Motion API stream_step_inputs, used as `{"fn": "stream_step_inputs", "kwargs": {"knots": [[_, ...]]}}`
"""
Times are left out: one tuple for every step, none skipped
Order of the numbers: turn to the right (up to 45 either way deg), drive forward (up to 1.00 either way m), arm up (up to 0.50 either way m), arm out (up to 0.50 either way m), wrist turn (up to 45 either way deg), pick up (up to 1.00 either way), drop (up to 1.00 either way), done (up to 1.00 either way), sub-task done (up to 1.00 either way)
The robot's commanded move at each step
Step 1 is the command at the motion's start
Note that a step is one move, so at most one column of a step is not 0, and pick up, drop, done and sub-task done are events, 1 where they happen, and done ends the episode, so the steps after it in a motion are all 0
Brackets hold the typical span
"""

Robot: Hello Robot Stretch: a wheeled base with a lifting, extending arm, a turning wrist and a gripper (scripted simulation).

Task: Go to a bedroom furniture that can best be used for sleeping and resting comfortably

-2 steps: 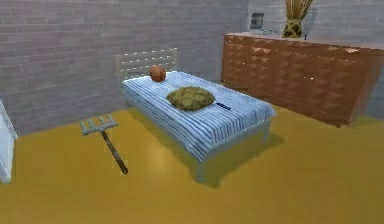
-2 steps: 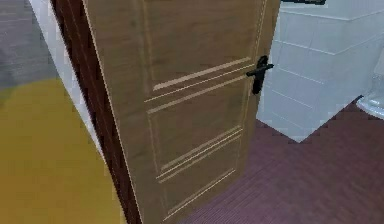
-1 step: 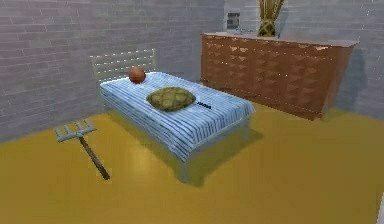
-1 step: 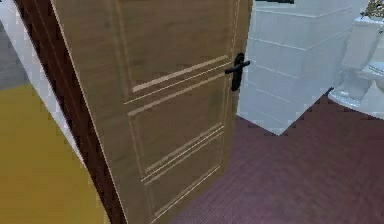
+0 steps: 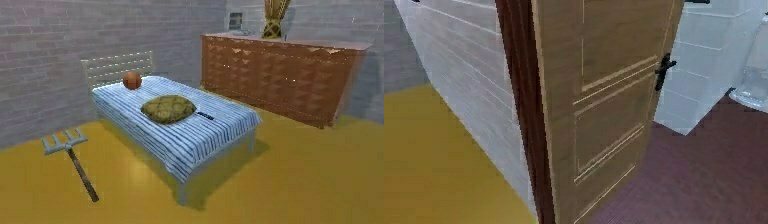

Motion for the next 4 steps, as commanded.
{"fn": "stream_step_inputs", "kwargs": {"knots": [[12.0,0.00,0.00,0.00,0.0,0.00,0.00,0.00,0.00],[0.0,0.35,0.00,0.00,0.0,0.00,0.00,0.00,0.00],[-21.0,0.00,0.00,0.00,0.0,0.00,0.00,0.00,0.00],[0.0,0.00,0.00,0.00,0.0,0.00,0.00,1.00,0.00]]}}
